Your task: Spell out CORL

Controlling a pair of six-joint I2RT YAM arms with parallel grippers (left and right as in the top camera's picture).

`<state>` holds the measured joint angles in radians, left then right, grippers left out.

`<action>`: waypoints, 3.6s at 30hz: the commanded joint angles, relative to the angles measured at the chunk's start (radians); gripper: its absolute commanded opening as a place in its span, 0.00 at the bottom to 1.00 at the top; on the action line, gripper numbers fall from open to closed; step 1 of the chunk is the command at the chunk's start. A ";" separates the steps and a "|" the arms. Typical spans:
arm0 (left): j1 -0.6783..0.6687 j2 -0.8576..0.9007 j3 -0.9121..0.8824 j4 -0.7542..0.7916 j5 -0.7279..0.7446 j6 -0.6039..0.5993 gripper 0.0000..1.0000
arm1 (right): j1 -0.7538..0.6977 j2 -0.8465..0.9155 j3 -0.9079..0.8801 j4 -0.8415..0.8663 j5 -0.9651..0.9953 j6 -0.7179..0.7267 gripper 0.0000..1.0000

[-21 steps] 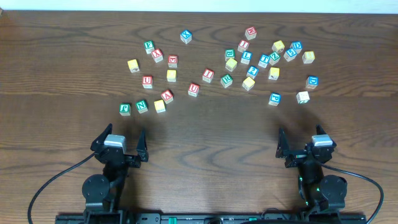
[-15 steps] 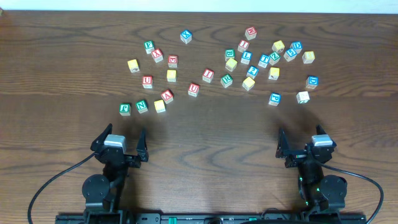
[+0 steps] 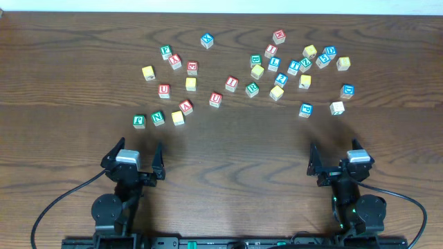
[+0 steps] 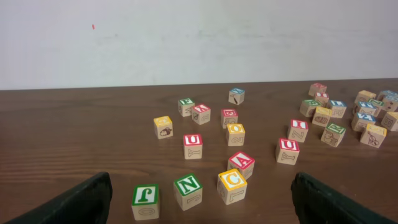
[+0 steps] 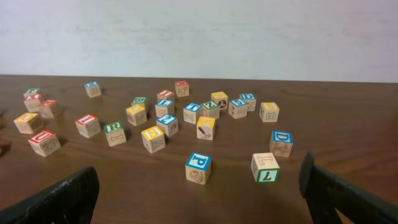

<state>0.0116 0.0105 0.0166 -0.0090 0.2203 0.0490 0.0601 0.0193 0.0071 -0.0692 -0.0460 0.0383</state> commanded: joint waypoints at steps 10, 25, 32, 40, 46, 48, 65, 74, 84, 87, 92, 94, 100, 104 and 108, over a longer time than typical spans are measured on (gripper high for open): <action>0.005 -0.005 -0.013 -0.042 0.033 -0.008 0.91 | -0.007 -0.007 -0.002 -0.003 -0.009 0.010 0.99; 0.005 -0.005 -0.013 -0.040 0.034 -0.008 0.91 | -0.007 -0.007 -0.002 -0.003 -0.009 0.010 0.99; 0.005 -0.005 -0.013 -0.020 0.023 -0.008 0.91 | -0.007 -0.007 -0.002 -0.003 -0.009 0.010 0.99; 0.005 0.002 0.022 -0.024 0.023 -0.032 0.98 | -0.007 -0.007 -0.002 -0.003 -0.009 0.010 0.99; 0.005 0.214 0.259 -0.086 0.008 -0.077 0.98 | -0.007 -0.007 -0.002 -0.003 -0.009 0.010 0.99; 0.005 0.354 0.393 -0.142 0.008 -0.076 0.98 | -0.007 -0.007 -0.002 -0.003 -0.009 0.010 0.99; 0.004 1.481 1.458 -0.846 0.097 -0.069 0.98 | -0.007 -0.007 -0.002 -0.003 -0.009 0.010 0.99; 0.004 1.596 1.458 -0.828 0.244 -0.094 0.98 | -0.007 -0.007 -0.002 -0.003 -0.009 0.010 0.99; 0.004 1.598 1.457 -0.901 0.098 -0.208 0.93 | -0.007 -0.007 -0.002 -0.003 -0.009 0.010 0.99; -0.002 1.598 1.457 -0.972 0.068 -0.247 0.93 | -0.007 -0.007 -0.002 -0.003 -0.009 0.010 0.99; -0.082 1.598 1.457 -1.052 -0.036 -0.278 0.93 | -0.007 -0.007 -0.002 -0.003 -0.009 0.010 0.99; -0.130 1.599 1.452 -1.059 -0.109 -0.319 0.93 | -0.007 -0.007 -0.002 -0.003 -0.009 0.010 0.99; -0.219 1.637 1.427 -1.042 -0.217 -0.399 0.93 | -0.007 -0.007 -0.002 -0.003 -0.009 0.010 0.99; -0.227 1.729 1.427 -1.030 -0.212 -0.407 0.93 | -0.007 -0.007 -0.002 -0.003 -0.009 0.010 0.99; -0.227 1.831 1.427 -1.008 -0.202 -0.406 0.93 | -0.007 -0.007 -0.002 -0.003 -0.009 0.010 0.99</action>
<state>-0.2134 1.7836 1.4540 -1.0225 0.0376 -0.3424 0.0601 0.0174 0.0067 -0.0677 -0.0505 0.0410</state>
